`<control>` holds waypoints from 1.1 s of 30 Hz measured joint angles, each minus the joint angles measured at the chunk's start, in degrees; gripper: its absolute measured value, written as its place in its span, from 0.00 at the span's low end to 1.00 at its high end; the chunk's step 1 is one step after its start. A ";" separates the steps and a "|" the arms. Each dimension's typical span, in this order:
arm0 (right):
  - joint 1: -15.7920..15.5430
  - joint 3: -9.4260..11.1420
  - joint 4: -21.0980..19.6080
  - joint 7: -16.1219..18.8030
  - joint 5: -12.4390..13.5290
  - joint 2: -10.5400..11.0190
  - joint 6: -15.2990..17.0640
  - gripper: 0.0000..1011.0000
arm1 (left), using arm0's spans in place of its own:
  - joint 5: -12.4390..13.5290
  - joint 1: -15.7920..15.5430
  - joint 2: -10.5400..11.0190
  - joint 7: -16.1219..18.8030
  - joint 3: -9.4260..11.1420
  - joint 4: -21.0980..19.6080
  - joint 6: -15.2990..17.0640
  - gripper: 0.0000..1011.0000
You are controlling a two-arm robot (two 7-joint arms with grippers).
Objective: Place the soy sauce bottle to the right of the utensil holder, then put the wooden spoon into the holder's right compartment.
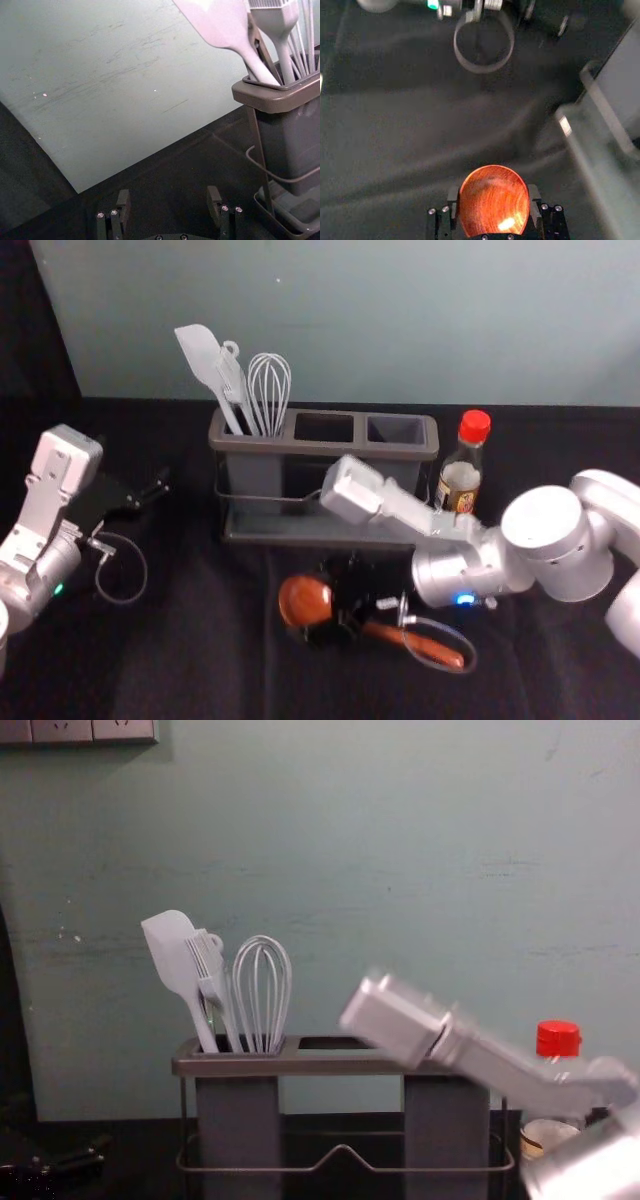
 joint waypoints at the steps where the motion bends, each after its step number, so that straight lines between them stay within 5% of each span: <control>1: -0.50 0.70 -0.67 -0.58 0.21 0.33 -0.82 0.83 | 0.00 0.00 0.00 0.00 0.00 0.00 0.00 0.99; 11: -7.93 10.06 -9.40 -6.17 4.75 3.27 -14.50 0.83 | 0.00 0.00 0.00 0.00 0.00 0.00 0.00 0.99; 19: -14.12 18.38 -12.67 -9.10 10.59 2.75 -26.37 0.83 | 0.00 0.00 0.00 0.00 0.00 0.00 0.00 0.99; 26: -16.11 23.11 -12.99 -9.18 14.47 0.91 -32.66 0.83 | 0.00 0.00 0.00 0.00 0.00 0.00 0.00 0.99; 33: -14.95 25.18 -10.72 -8.01 16.75 -1.38 -34.81 0.83 | 0.00 0.00 0.00 0.00 0.00 0.00 0.00 0.99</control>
